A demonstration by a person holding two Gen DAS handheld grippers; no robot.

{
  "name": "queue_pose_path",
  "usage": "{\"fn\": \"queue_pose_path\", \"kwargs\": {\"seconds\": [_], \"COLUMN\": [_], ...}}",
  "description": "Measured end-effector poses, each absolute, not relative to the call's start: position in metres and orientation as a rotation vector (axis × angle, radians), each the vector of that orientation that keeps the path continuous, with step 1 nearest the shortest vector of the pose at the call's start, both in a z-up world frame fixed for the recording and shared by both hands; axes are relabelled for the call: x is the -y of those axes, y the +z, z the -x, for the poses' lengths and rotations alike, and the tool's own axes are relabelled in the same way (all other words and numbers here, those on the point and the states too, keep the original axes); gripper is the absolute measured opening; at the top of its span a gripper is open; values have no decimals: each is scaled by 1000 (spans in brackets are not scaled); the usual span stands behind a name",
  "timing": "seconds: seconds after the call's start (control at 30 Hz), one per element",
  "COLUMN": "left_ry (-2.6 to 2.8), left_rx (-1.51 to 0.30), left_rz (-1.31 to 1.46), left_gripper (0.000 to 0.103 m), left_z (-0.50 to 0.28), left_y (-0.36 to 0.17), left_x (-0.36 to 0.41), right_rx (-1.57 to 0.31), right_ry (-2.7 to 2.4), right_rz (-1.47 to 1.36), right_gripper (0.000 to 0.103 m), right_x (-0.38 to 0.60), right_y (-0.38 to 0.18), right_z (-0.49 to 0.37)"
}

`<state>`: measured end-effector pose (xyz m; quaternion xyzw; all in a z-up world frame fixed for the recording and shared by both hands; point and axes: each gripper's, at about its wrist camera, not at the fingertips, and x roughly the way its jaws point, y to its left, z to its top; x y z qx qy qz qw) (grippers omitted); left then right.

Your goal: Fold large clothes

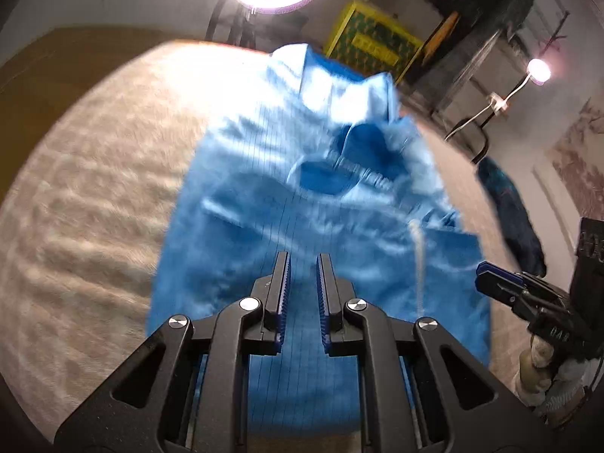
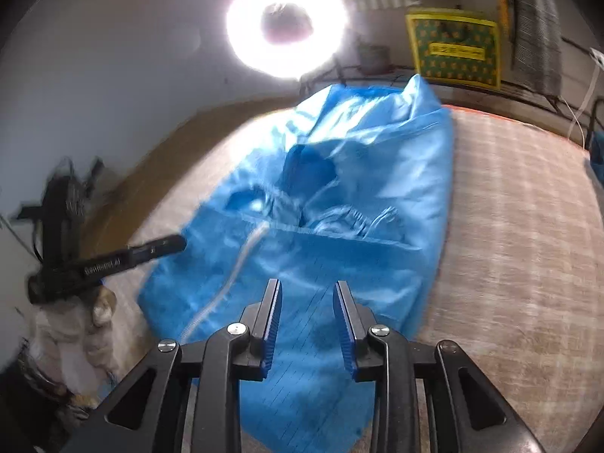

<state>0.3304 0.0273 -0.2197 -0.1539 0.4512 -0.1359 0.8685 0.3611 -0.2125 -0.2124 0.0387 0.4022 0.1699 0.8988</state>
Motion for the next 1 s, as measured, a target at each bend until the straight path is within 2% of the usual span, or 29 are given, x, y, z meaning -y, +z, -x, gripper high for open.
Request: {"fn": "queue_pose_path", "kwargs": {"seconds": [0.1,0.17,0.3,0.43,0.53,0.67,0.7,0.73,0.8,0.87,0.93,1.0], "left_ry": [-213,-206,-174,-185,-202,-214,-218,-223,-229,-236,-238,-235], "left_rx": [-1009,-999,-997,-892,-807,-709,-691,-672,-640,-617,-592,-553], "left_rz": [278,283,299,304,321,349,364,376,363,327,296,275], "left_gripper": [11,11,11,11,11,11,11,11,11,11,11,12], "left_z": [-342,-343,-341,-315,-291,-262,-254,-247,-231,-215,-196,-175], "left_y": [-242,-243,-233,-189,-153,-106,-96,-85,-64,-45,-26,-1], "left_x": [-28,-30,-35,-42,-50,-60,-64,-67,-70,-70,-69,-70], "right_rx": [-894,-943,-983,-899,-778,-637,-616,-595,-542,-507,-499,-494], "right_ry": [338,314,286,328,307,311,305,301,303,284,280,287], "right_rz": [-60,-53,-31,-75,-47,-132,-140,-150,-159,-139,-118,-100], "right_gripper": [29,26,27,30,35,37,43,56,74,73,63,62], "right_x": [201,195,193,198,205,229,232,236,245,254,259,265], "right_y": [-233,-246,-248,-215,-184,-142,-133,-123,-103,-85,-72,-56], "right_z": [-372,-380,-385,-366,-337,-295,-288,-280,-259,-238,-221,-203]}}
